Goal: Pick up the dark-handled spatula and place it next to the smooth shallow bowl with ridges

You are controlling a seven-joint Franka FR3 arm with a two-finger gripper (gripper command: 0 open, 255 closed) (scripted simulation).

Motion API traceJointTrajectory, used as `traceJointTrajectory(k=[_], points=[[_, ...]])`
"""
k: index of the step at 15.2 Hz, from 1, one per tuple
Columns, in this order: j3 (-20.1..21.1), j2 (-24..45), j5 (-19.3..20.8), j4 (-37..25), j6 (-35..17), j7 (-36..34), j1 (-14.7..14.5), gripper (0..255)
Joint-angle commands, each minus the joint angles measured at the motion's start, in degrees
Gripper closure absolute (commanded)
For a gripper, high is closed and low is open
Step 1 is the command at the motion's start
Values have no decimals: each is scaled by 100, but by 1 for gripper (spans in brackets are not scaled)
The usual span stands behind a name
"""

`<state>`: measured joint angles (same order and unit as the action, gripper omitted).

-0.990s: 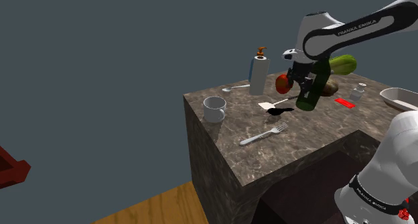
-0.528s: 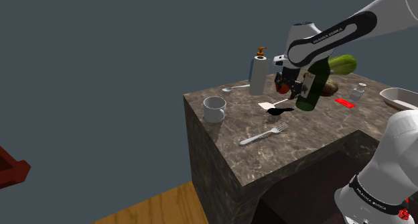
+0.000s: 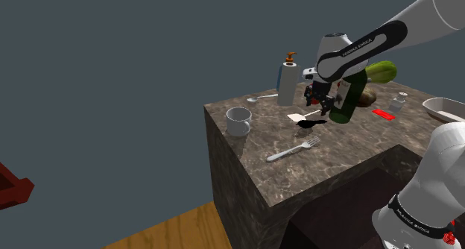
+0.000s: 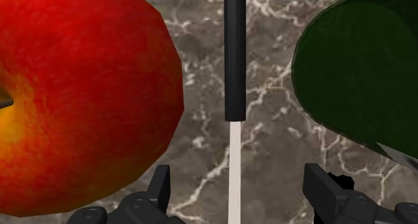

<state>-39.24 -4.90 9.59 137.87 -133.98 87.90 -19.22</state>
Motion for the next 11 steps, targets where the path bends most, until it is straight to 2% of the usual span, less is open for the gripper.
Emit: traceJointTrajectory(k=[1,4,5,11], points=[[-1,3,-2,4,-8,2,0,0],[-1,3,-2,3,-7,2,0,0],[-1,3,-2,3,-7,2,0,255],[-1,3,-2,3,-7,2,0,255]])
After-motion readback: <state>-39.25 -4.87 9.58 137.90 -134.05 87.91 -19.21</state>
